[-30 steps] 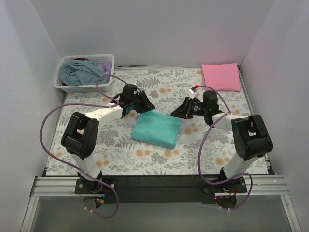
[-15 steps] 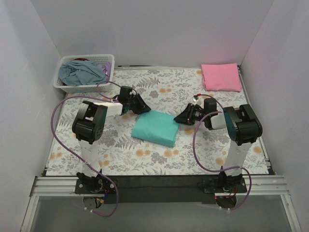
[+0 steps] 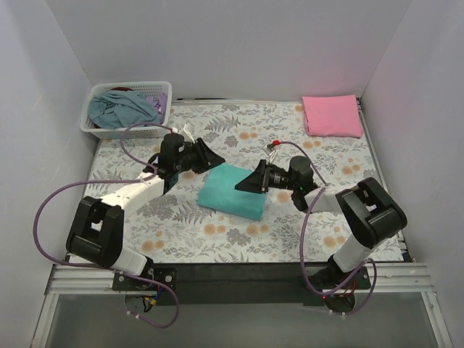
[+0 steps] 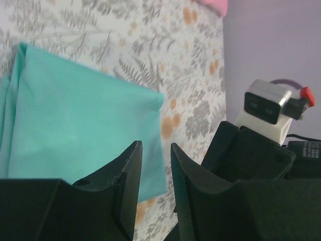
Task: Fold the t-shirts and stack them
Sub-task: Fold the tshirt
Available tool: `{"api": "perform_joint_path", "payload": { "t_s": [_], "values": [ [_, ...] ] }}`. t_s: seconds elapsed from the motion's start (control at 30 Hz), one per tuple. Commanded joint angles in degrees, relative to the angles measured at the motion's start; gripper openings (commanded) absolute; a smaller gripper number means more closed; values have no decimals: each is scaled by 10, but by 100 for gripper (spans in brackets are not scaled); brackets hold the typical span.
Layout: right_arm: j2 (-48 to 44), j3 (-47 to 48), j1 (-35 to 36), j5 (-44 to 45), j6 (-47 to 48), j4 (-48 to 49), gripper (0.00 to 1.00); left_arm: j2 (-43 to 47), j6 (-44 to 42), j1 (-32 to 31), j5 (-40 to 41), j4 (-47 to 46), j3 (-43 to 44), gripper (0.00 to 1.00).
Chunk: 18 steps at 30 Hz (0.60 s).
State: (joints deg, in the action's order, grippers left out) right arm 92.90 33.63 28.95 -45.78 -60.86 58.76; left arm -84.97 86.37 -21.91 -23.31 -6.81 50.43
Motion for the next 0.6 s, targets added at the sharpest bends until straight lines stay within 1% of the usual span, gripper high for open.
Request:
{"api": "perform_joint_path", "payload": {
  "t_s": [0.0,0.07,0.17,0.23,0.27,0.33,0.4,0.47,0.5,0.53,0.57],
  "values": [
    [41,-33,21,31,-55,108,49,-20,10,-15,0,-5,-85,28],
    [85,-58,20,43,-65,159,49,-34,17,-15,11,-35,-124,25],
    [139,-82,12,51,-58,167,49,-57,30,-13,35,-41,-150,21],
    [170,-91,4,47,-42,167,49,-63,49,-2,35,-44,-165,20],
    [177,-107,-1,48,-41,167,49,-63,70,10,34,-49,-185,19],
    [192,-123,-20,43,-39,174,49,-55,84,19,34,-55,-205,19],
    [190,-141,-41,39,-39,175,48,-34,94,22,39,-49,-220,19],
    [171,-146,-46,27,-41,174,48,-11,98,22,35,-44,-229,19],
    [160,-146,-47,23,-39,168,47,16,100,22,33,-40,-232,20],
    [133,-140,-46,18,-37,156,47,34,102,21,34,-36,-234,22],
    [117,-134,-43,15,-28,123,47,50,101,22,35,-24,-232,24]
  ]
}}
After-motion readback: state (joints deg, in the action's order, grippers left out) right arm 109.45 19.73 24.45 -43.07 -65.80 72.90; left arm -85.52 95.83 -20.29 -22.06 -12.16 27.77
